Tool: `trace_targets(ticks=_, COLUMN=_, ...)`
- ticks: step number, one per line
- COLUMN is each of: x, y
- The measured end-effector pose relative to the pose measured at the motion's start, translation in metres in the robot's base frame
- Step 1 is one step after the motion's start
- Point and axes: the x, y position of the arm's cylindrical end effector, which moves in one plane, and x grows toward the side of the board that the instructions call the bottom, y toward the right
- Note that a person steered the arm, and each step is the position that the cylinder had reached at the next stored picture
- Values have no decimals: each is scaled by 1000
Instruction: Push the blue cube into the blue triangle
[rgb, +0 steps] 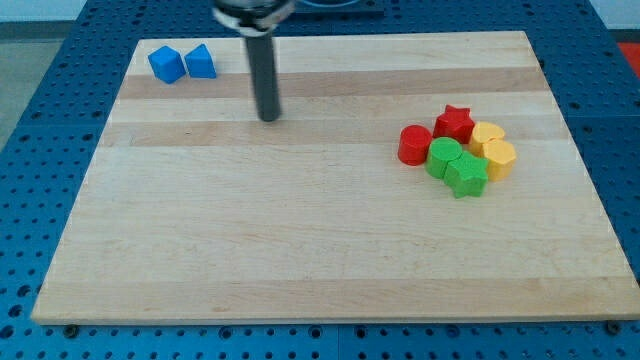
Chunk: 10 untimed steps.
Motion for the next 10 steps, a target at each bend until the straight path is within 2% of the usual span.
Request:
trace_targets(ticks=3, x=-22, y=-179)
trace_targets(ticks=4, x=-34, y=-194)
trace_targets(ticks=7, x=-120, y=-192)
trace_targets(ticks=10, x=-104, y=-146)
